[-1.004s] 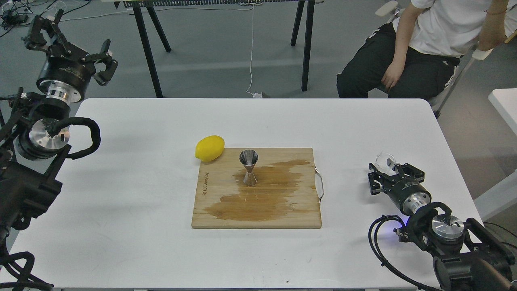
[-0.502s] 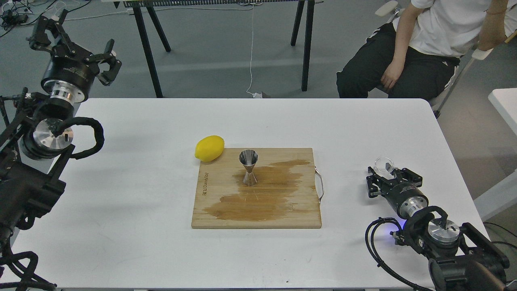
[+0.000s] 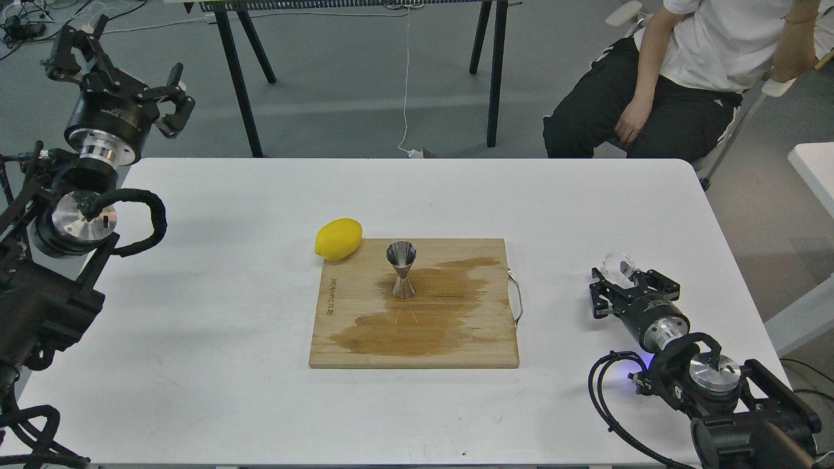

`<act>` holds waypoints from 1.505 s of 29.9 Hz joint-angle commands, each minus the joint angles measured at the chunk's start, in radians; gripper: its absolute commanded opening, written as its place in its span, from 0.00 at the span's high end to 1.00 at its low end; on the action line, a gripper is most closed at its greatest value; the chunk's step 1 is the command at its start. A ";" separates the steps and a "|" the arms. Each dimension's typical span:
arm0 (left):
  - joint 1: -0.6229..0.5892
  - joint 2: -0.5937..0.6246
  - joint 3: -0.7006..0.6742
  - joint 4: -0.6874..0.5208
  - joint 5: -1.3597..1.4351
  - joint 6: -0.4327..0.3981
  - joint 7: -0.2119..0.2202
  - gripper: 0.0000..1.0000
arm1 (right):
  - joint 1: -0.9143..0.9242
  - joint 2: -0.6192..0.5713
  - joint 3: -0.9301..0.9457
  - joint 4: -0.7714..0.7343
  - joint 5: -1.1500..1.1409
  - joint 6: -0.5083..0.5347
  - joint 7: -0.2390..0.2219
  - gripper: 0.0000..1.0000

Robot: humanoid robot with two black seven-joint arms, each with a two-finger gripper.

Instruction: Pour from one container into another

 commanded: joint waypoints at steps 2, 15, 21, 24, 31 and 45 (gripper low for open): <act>0.000 0.000 0.000 0.000 0.000 0.000 0.000 0.00 | 0.004 0.000 0.004 -0.004 0.000 -0.006 0.001 0.43; 0.000 0.000 0.000 0.000 0.002 0.000 0.001 0.00 | -0.004 0.001 -0.001 0.004 0.000 0.007 0.003 0.34; 0.000 0.002 0.000 0.000 0.000 0.000 0.000 0.00 | -0.002 0.001 -0.004 0.004 0.000 0.005 0.006 0.57; 0.000 0.002 0.000 0.000 0.002 0.000 0.000 0.00 | 0.000 0.001 -0.003 -0.002 0.000 0.004 0.007 0.55; -0.001 0.002 0.000 0.000 0.000 0.000 0.001 0.00 | -0.002 0.001 -0.003 -0.006 0.000 -0.001 0.016 0.28; -0.001 0.000 0.000 0.000 0.000 0.000 0.001 0.00 | 0.001 0.001 -0.004 0.010 0.000 0.005 0.016 0.03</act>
